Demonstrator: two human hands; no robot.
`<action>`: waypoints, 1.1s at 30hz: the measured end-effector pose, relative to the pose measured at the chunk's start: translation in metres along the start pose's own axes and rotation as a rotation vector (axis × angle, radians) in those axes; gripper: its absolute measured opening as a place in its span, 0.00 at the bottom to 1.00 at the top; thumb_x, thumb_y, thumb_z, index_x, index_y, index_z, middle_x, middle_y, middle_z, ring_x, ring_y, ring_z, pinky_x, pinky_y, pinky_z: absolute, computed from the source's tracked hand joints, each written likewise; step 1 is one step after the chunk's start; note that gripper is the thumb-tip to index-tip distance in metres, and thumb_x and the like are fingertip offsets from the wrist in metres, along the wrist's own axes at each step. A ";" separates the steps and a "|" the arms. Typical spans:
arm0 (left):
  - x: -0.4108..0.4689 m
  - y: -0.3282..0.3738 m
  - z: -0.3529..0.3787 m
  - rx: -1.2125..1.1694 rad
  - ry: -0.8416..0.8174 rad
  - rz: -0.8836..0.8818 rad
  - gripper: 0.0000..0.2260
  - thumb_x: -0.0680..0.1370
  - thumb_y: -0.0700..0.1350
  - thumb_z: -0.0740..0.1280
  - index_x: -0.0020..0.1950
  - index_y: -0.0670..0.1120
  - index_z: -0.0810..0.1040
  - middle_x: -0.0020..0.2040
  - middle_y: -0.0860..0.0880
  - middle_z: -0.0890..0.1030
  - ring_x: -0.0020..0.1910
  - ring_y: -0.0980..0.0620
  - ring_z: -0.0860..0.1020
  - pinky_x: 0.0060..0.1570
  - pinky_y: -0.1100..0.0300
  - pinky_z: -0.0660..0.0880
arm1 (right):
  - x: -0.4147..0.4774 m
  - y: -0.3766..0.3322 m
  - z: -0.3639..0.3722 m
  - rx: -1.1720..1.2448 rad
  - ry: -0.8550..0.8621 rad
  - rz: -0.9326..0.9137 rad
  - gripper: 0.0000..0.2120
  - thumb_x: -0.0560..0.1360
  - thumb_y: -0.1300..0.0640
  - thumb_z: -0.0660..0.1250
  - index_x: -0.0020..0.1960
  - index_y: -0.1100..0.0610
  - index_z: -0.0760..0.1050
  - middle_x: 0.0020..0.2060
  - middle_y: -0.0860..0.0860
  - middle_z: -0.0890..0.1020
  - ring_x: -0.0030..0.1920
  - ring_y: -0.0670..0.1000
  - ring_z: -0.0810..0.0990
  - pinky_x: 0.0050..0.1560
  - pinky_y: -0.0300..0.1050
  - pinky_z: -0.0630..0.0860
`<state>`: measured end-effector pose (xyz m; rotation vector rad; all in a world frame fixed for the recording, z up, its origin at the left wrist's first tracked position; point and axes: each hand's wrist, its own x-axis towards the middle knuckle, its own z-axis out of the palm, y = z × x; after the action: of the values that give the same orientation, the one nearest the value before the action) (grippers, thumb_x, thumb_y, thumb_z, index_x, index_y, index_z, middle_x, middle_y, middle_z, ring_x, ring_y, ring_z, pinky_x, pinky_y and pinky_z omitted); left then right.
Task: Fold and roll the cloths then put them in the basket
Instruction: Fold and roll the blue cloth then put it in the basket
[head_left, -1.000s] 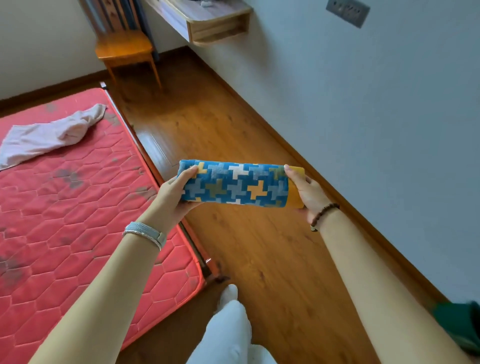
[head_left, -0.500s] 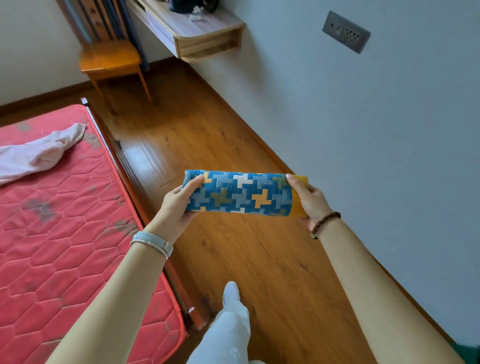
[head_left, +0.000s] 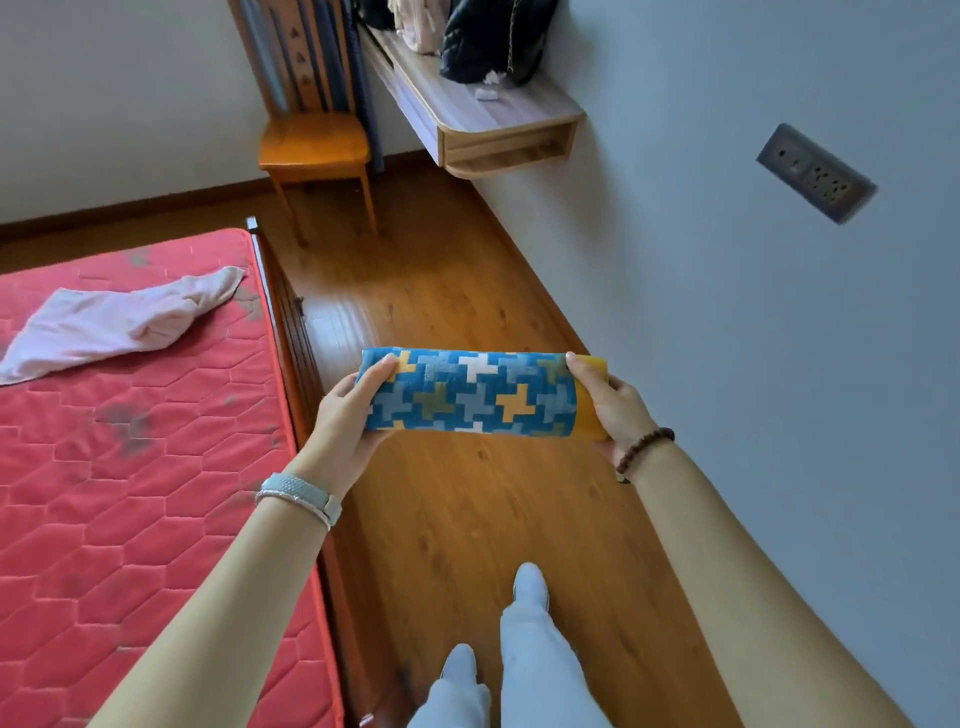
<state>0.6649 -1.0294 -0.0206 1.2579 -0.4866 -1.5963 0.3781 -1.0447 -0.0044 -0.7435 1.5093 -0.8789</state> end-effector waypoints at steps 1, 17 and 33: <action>0.008 0.004 -0.002 -0.008 0.020 0.011 0.27 0.74 0.52 0.74 0.68 0.40 0.74 0.60 0.40 0.82 0.59 0.43 0.81 0.54 0.51 0.81 | 0.013 -0.006 0.005 -0.009 -0.021 0.003 0.18 0.72 0.39 0.71 0.54 0.52 0.78 0.50 0.54 0.85 0.54 0.55 0.83 0.57 0.56 0.80; 0.140 0.070 0.013 -0.229 0.339 0.155 0.23 0.75 0.50 0.72 0.67 0.40 0.74 0.59 0.39 0.83 0.59 0.42 0.82 0.57 0.49 0.79 | 0.230 -0.127 0.090 -0.144 -0.432 0.035 0.26 0.71 0.39 0.71 0.60 0.56 0.76 0.54 0.58 0.84 0.54 0.57 0.84 0.56 0.60 0.80; 0.276 0.168 -0.049 -0.251 0.412 0.259 0.24 0.77 0.52 0.71 0.68 0.40 0.74 0.61 0.38 0.81 0.60 0.40 0.80 0.60 0.47 0.77 | 0.380 -0.206 0.238 -0.151 -0.631 0.118 0.22 0.77 0.44 0.66 0.65 0.57 0.71 0.59 0.59 0.81 0.58 0.57 0.82 0.58 0.58 0.79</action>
<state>0.7981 -1.3274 -0.0403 1.2328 -0.1722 -1.1042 0.5639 -1.5011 -0.0320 -0.9260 1.0430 -0.3846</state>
